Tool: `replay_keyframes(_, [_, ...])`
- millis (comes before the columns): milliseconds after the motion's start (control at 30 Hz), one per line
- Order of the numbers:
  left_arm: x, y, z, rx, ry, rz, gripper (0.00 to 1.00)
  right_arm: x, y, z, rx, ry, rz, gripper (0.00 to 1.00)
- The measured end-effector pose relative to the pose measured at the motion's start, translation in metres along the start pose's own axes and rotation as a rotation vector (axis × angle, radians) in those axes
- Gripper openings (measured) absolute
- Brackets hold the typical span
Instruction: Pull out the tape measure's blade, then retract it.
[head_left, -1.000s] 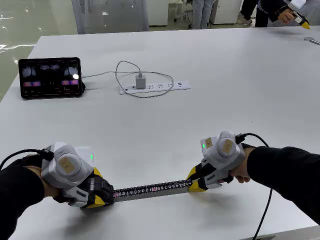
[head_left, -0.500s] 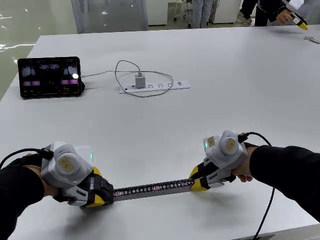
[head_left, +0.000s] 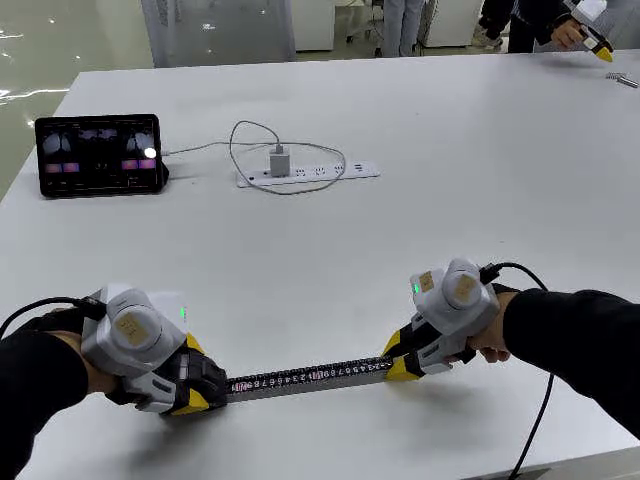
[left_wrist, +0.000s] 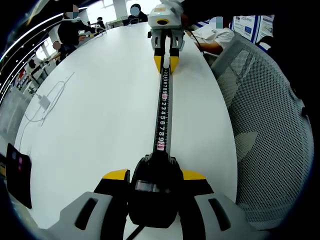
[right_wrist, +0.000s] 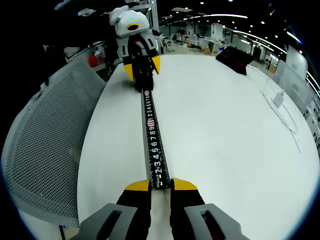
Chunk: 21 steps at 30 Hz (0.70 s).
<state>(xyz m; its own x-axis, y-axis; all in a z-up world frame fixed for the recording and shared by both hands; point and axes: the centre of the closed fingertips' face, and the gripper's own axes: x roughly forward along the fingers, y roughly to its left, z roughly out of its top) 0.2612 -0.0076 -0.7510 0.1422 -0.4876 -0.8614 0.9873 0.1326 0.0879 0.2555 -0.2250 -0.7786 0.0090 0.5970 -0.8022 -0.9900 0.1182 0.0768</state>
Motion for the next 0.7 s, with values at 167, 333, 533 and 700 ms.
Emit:
replay_keyframes(167, [0.0002, 0.0002, 0.0000, 0.001, 0.000, 0.000, 0.33, -0.0021, 0.0003, -0.0015, -0.003, 0.006, 0.000, 0.10])
replay_keyframes(333, [0.0003, 0.0005, 0.0000, 0.001, -0.001, 0.000, 0.33, -0.0032, 0.0006, -0.0035, -0.003, 0.009, 0.000, 0.10])
replay_keyframes(533, [0.0005, 0.0008, -0.0002, 0.001, -0.001, 0.000, 0.33, -0.0049, 0.0000, -0.0059, -0.002, 0.013, -0.002, 0.10])
replay_keyframes(700, [0.0006, 0.0009, -0.0005, 0.002, -0.001, 0.001, 0.33, -0.0064, -0.0004, -0.0079, 0.004, 0.012, -0.004, 0.10])
